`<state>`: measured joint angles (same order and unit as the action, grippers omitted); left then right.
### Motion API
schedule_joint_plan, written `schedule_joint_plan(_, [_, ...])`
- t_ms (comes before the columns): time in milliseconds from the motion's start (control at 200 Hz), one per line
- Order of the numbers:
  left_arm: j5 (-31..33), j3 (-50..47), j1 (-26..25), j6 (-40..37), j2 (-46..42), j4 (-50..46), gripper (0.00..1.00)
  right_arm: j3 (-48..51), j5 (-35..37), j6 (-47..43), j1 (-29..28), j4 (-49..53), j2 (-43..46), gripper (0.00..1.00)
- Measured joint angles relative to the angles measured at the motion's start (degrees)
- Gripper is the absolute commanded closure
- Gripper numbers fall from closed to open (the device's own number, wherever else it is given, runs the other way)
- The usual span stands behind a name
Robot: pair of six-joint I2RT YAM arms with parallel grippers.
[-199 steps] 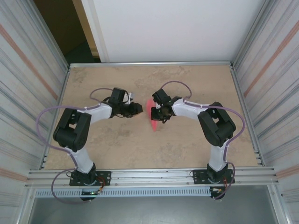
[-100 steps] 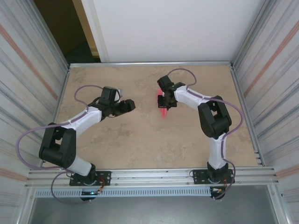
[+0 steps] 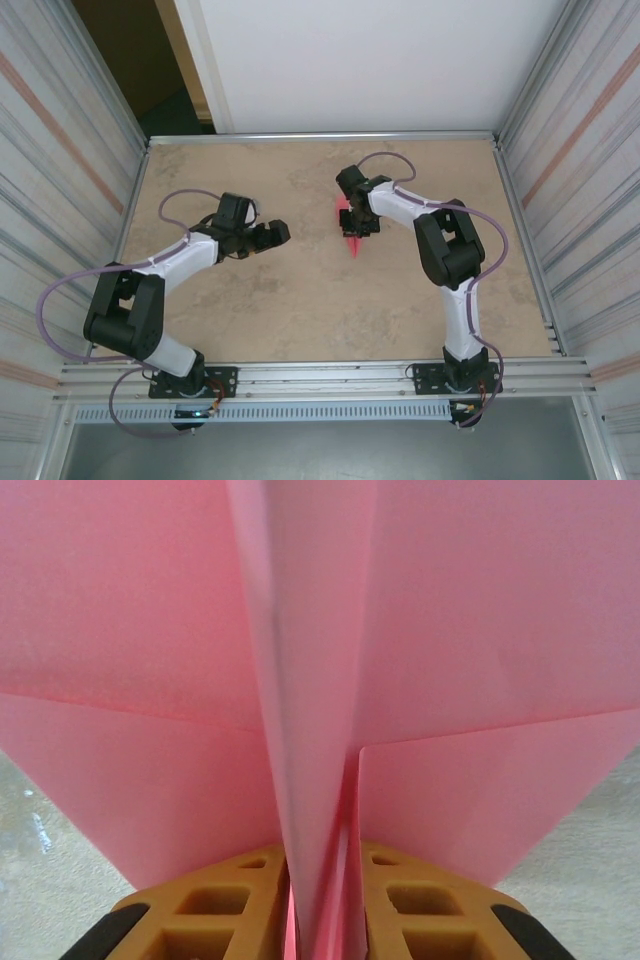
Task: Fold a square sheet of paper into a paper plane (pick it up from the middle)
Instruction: Move the paper plane to the top-center of the table.
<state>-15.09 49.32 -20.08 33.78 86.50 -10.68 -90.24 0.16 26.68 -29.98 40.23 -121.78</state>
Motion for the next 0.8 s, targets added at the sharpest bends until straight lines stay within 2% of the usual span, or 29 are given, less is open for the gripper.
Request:
schedule_joint_plan(125, [0.0,0.0,0.0,0.0,0.0,0.0,0.05,-0.5,0.0,0.0,0.0,0.2,-0.6,0.74])
schedule_joint_plan(170, [0.1,0.0,0.0,0.0,0.0,0.0,0.01,-0.9,0.1,0.0,0.0,0.4,-0.9,0.73])
schedule_joint_plan(541, [2.0,-0.2,0.0,-0.2,-1.4,-0.9,0.01,-5.1,6.0,-0.7,-2.3,1.5,-3.7,0.72])
schedule_joint_plan(802, [2.4,-0.2,0.0,-0.2,-1.6,-1.4,0.01,-10.7,6.3,-1.1,-2.7,1.9,-7.3,0.67])
